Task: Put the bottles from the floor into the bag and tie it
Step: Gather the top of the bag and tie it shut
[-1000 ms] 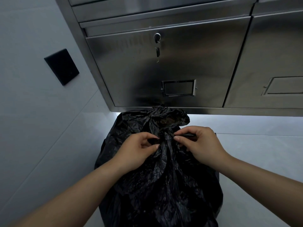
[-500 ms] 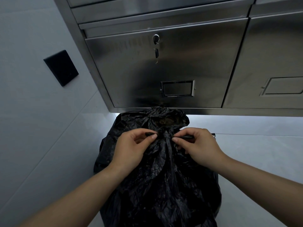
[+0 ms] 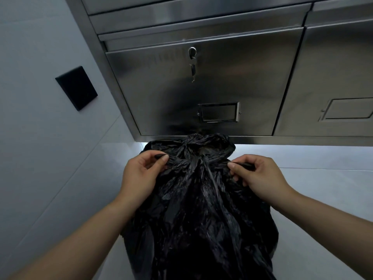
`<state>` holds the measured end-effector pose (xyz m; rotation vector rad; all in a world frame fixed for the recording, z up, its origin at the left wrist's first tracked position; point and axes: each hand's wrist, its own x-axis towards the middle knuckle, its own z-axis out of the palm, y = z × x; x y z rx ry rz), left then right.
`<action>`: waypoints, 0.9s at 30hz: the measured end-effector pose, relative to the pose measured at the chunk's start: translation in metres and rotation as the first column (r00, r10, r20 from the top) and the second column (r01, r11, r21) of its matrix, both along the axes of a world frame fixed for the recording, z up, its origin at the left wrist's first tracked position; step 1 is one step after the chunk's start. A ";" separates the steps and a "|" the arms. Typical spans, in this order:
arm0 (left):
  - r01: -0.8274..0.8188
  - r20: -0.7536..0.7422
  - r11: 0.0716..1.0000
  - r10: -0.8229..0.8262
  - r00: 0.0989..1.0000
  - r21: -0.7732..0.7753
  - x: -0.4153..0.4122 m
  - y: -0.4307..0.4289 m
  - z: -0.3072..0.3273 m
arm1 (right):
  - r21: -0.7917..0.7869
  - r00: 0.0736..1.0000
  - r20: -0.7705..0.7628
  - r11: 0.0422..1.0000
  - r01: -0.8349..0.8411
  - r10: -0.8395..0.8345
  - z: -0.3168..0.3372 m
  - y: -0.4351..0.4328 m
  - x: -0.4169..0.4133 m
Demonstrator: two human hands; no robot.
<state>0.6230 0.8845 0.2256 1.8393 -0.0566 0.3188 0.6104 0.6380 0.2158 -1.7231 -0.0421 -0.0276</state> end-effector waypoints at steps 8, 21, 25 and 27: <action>0.216 0.159 0.975 -0.206 0.966 -0.048 -0.004 -0.032 0.041 | -0.007 0.958 0.286 1.000 -0.003 0.005 0.028 0.009 0.003; 0.205 0.037 0.978 -0.206 0.978 0.045 -0.016 -0.039 0.018 | 0.164 0.946 0.280 0.963 -0.212 0.161 0.031 0.023 -0.008; 0.087 0.010 0.995 -0.087 0.996 -0.039 -0.014 -0.040 0.021 | 0.136 0.953 0.230 0.963 -0.233 0.198 0.028 0.022 -0.006; 0.105 0.000 0.993 -0.105 0.994 -0.049 -0.015 -0.041 0.023 | 0.155 0.960 0.210 0.963 -0.219 0.185 0.027 0.023 -0.004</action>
